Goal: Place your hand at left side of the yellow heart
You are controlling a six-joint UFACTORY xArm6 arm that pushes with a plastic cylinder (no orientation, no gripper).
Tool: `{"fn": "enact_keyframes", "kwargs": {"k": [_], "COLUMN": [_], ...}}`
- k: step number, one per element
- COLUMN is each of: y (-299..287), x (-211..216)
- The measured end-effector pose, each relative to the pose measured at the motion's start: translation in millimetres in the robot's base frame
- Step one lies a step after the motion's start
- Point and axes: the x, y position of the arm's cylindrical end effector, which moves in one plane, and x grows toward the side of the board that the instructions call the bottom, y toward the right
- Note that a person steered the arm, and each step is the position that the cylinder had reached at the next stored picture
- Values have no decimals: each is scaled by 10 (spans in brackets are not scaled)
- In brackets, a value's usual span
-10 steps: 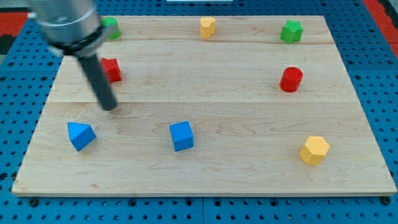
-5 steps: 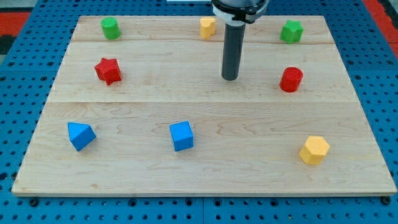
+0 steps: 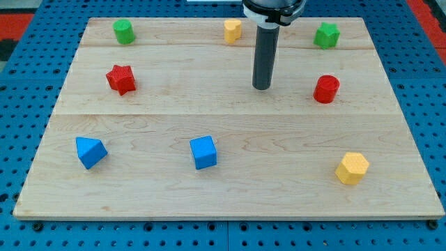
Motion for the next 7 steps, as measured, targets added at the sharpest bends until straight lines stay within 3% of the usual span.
{"fn": "enact_keyframes", "kwargs": {"k": [7], "y": [-59], "x": [33]}}
